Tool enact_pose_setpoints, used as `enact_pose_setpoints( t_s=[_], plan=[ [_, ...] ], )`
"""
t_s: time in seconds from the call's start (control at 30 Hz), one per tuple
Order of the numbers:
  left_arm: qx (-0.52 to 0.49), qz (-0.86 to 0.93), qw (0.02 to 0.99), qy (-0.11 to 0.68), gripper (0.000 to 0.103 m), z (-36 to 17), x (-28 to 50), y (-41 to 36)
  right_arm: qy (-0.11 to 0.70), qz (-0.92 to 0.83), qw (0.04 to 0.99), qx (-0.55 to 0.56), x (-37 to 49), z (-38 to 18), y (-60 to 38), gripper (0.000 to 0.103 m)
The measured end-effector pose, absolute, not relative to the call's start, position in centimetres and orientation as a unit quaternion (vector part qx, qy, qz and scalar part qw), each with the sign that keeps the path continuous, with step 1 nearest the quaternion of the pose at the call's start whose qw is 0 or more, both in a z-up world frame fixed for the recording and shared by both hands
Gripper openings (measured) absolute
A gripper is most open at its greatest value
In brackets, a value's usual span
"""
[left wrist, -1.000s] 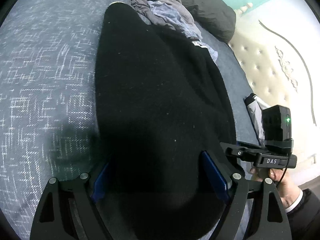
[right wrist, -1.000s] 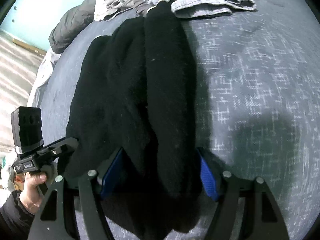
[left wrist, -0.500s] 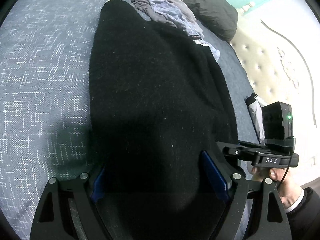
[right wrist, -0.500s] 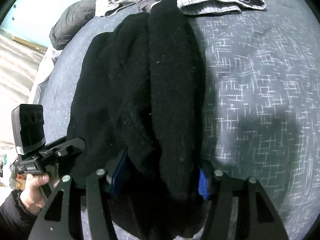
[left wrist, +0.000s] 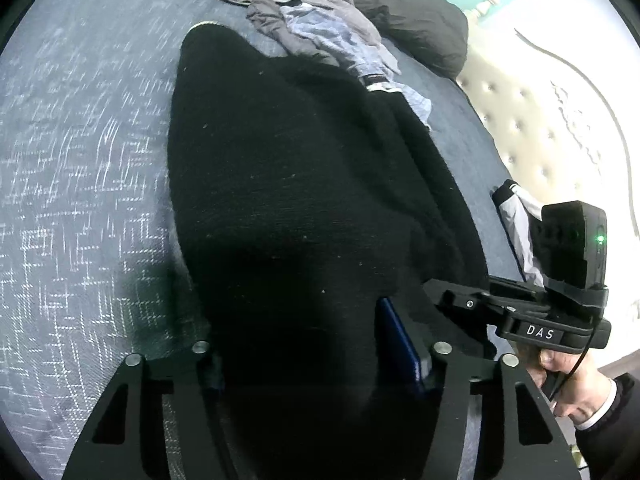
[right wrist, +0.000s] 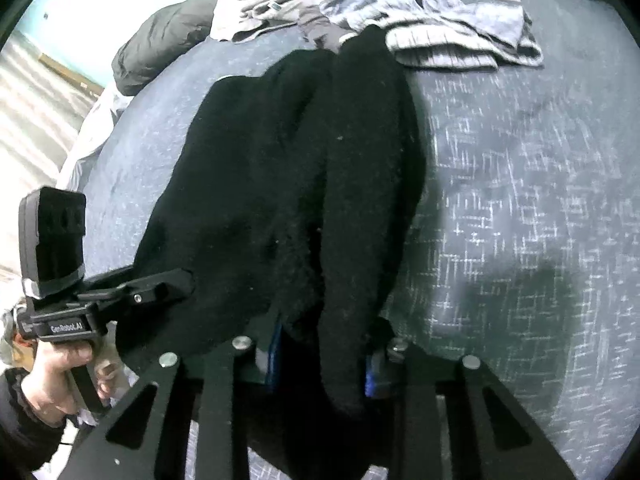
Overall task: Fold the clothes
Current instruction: 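Grasp the folded black top's end with both tools and lift it, then carry the folded black top with both tools toward the clothes stack by the headboard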
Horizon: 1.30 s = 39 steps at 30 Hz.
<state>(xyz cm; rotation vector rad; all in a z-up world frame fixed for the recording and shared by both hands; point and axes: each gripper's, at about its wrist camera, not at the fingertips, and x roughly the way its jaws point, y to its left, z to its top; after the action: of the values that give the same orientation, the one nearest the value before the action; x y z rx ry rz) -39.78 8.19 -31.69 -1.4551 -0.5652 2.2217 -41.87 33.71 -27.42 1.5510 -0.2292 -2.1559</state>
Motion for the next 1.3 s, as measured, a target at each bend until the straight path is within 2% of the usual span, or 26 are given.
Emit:
enact_pose_setpoints(
  t_s=[0.23,0.73,1.3],
  plan=[
    [-0.519,0.805,0.210,-0.195,0.058,-30.8,-40.2,9.7,-0.070,-0.794,0.241,0.553,-41.7,-26.1,32.8,0.027],
    [-0.507,0.814,0.219,-0.179,0.055,-27.6,-39.2,9.0,-0.065,-0.804,0.247,0.536,-41.4,-23.2,32.9,0.027],
    [-0.506,0.810,0.243,-0.171,0.055,-20.3,-38.3,12.0,-0.063,-0.818,0.249,0.515,-40.1,-15.5,34.8,0.026]
  ],
)
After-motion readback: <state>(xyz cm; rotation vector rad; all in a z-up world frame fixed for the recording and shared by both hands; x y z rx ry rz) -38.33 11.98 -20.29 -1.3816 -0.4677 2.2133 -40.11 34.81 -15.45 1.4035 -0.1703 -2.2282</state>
